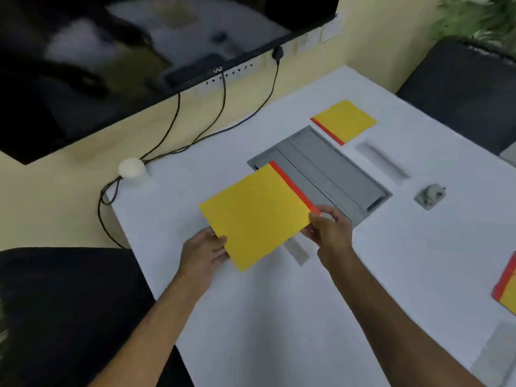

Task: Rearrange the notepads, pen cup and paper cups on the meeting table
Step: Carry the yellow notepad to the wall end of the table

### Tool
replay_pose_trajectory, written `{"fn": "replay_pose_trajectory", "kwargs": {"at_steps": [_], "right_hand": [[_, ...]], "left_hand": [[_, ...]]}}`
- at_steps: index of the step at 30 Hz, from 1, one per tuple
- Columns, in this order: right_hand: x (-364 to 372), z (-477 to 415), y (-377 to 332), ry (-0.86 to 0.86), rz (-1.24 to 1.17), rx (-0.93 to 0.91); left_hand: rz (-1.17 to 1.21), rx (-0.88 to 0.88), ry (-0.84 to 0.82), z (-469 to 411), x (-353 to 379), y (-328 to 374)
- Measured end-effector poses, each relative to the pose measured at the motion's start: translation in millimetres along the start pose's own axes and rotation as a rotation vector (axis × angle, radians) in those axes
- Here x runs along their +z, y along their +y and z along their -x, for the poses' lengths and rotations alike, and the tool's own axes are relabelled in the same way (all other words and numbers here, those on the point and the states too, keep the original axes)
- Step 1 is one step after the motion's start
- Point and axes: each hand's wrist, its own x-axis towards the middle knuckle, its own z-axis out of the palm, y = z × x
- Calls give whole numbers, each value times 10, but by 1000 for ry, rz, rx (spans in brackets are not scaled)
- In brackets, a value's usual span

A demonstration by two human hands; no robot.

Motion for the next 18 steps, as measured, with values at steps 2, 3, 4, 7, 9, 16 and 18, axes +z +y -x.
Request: {"fn": "replay_pose_trajectory", "kwargs": {"at_steps": [2, 3, 4, 7, 9, 16, 18], "right_hand": [[321, -255, -47, -46, 49, -13], [476, -386, -59, -74, 80, -18], [640, -520, -63, -104, 113, -23], [1141, -920, -35, -170, 235, -52], [1466, -1179, 13, -187, 345, -82], [2200, -1917, 302, -216, 624, -156], [2308, -2076, 363, -197, 715, -168]], "left_hand": [[-9, 30, 26, -283, -81, 214], [-19, 45, 40, -425, -117, 316], [-28, 62, 59, -582, -161, 416], [-63, 106, 162, -1079, -313, 663], [-97, 122, 270, -1427, -438, 766], [-200, 73, 496, -2355, -766, 845], [-222, 84, 526, -2512, -796, 850]]}}
